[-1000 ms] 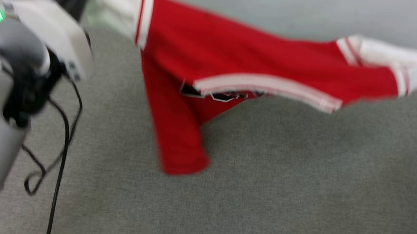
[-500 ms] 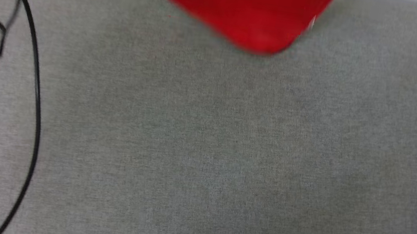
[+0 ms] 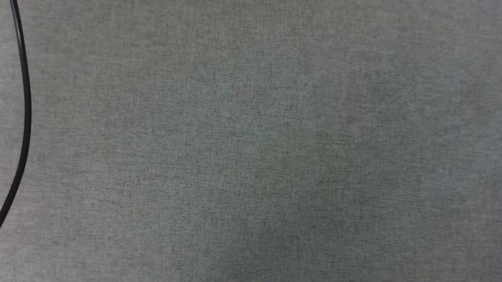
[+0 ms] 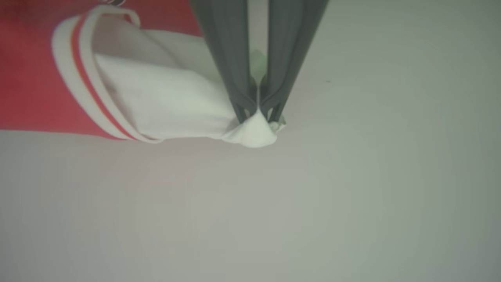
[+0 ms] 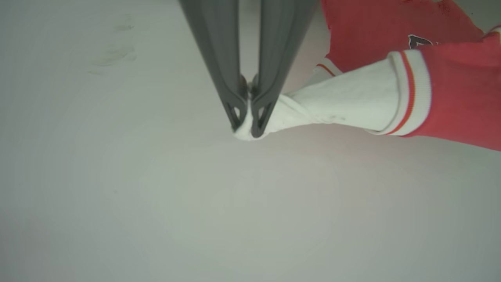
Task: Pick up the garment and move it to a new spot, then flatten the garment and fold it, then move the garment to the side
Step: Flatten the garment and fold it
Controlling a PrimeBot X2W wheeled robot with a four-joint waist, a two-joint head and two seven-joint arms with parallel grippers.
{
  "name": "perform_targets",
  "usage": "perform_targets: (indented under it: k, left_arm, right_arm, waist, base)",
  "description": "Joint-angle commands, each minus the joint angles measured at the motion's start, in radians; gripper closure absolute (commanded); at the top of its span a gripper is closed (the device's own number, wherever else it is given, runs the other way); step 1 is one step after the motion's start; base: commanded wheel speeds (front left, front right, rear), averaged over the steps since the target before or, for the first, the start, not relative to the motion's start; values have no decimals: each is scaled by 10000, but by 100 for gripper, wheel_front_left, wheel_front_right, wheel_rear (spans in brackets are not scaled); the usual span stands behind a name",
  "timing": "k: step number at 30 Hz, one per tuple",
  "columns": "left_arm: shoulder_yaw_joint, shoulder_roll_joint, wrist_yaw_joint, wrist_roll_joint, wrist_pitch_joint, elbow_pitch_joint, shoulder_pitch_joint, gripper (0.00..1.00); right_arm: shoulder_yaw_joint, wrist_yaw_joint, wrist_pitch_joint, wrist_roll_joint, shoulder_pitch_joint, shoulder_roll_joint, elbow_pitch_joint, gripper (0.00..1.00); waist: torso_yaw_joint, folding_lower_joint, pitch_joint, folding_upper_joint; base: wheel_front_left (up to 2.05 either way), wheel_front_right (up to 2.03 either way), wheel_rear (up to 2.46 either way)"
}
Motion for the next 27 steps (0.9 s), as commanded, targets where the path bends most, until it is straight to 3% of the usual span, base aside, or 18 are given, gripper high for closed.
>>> perform_targets:
  k: [1,6,11,18,27]
  left_arm:
    - [58,-29,-90,-115,-98,300,-96,100]
    - [103,-135,-475,-454,-144,1163,282,100]
    - [248,-219,-829,-858,-464,1834,1278,100]
    - [188,-458,-1184,-1137,-949,2276,3337,100]
    - [201,-751,-1393,-1587,-1895,1889,6963,100]
  right_arm:
    - [185,-13,-194,107,-203,54,296,100]
    - [806,-14,-573,743,-69,58,912,100]
    - [1496,-14,-1211,1672,1076,-73,1157,100]
    - [2180,-14,-1905,2660,3408,-453,953,100]
    - [2415,-14,-2580,3474,7745,-861,-189,100]
  waist:
    - [19,-2,340,0]
    - [55,-2,682,0]
    - [65,-2,473,0]
    - [189,-2,-237,0]
    - [270,-2,-1737,0]
  base:
    - [0,0,0]
    - [0,0,0]
    - [0,0,0]
    - [0,0,0]
    - [0,0,0]
